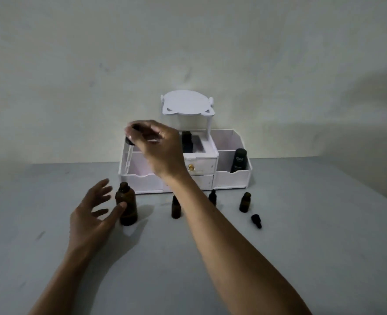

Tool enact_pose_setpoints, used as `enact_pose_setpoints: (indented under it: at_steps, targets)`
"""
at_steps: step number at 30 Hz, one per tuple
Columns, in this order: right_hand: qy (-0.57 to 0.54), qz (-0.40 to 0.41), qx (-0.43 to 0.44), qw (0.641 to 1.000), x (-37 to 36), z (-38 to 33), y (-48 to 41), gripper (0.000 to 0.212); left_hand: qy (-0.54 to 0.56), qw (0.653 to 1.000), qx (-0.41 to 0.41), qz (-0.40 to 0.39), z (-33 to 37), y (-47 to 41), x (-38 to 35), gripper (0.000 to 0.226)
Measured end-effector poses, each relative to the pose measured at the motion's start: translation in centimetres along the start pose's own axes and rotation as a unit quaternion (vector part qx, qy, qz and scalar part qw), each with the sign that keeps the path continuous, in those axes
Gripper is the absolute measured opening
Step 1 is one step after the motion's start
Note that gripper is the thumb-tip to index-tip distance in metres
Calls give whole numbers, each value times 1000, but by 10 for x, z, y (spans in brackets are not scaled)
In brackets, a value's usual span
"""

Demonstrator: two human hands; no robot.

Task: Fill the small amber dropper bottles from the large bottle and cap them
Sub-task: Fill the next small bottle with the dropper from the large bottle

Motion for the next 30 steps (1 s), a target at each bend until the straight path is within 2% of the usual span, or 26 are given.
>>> enact_pose_setpoints:
  at_steps: [3,5,8,12,18,24,30]
  targets:
    - [-39,24,39,998,34,-24,-6,17,-22,994,-48,96,23,14,-3,62]
    - [-37,30,54,997,64,-33,-6,15,-26,992,-72,102,42,24,-12,59]
    - [16,37,51,998,118,-37,1,12,-13,994,-97,52,67,41,-39,50]
    - [74,68,14,995,186,-30,16,8,8,991,-113,-77,98,63,-89,44]
    - [115,147,-32,982,246,-12,35,3,32,971,-51,-232,114,80,-173,48]
    - [121,174,-47,976,264,6,41,4,46,971,27,-232,110,75,-234,60]
    - [115,181,-53,975,264,18,40,10,34,976,46,-210,105,61,-260,63]
Point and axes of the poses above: each hand's wrist, its own y-axis away from the middle knuckle, its own x-axis out of the back of the hand, z = x × y, the point moved 1 cm from there along -y, towards the middle knuckle, and after that the axes turned 5 degrees about -y, right-handed, at the moved point
